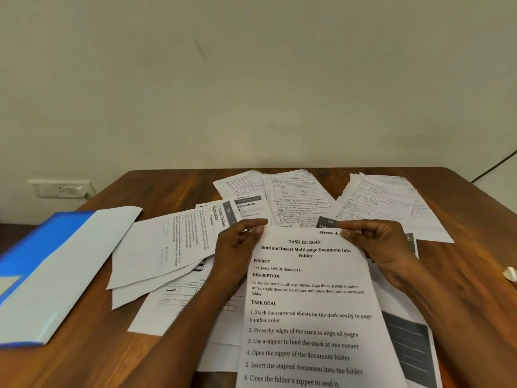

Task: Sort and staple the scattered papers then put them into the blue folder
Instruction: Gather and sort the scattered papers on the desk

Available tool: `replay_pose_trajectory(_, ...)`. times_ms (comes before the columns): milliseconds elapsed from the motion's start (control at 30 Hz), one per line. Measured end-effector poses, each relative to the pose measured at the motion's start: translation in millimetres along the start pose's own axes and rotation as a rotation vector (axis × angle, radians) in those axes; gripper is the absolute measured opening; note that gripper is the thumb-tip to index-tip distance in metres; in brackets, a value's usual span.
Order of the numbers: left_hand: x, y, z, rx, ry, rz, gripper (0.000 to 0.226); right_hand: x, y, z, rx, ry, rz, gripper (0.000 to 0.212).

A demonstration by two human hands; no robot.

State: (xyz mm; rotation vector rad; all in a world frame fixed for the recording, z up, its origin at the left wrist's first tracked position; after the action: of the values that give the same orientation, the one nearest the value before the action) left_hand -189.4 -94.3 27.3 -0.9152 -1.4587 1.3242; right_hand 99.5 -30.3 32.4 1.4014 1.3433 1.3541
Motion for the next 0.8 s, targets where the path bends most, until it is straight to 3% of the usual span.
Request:
replay_pose_trajectory(233, 2.1, 6.4, -0.4, 0.035, -0.096, -0.017, 0.01, -1.5, -1.7, -6.1, 0.025, 0.008, -0.027, 0.03)
replay_pose_trajectory(467, 2.8, 8.4, -0.2, 0.049, -0.121, -0.031, 0.012, -2.1, 0.3, -8.6, 0.025, -0.005, -0.034, 0.027)
replay_pose_trajectory(700, 6.6, 14.8, 2.5, -0.023, -0.138, 0.083, 0.012, -2.4, 2.5, -6.2, 0.016, 0.011, -0.053, 0.021)
replay_pose_trajectory(800, 6.8, 11.7, 3.0, -0.084, -0.156, 0.145, 0.01, -3.1, 4.9, -8.2, 0.017, 0.016, -0.064, 0.028)
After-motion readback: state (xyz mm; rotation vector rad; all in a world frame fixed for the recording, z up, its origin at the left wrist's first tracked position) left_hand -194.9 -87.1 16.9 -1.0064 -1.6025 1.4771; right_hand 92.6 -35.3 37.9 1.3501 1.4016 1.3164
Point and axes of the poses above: each hand's wrist, its own x-axis towards the middle knuckle, its own z-axis out of the back of the hand, y = z × x, the point moved 2 cm from there along x, towards the middle knuckle, and after that the axes turned 6 degrees about x, right-handed, at the moved point
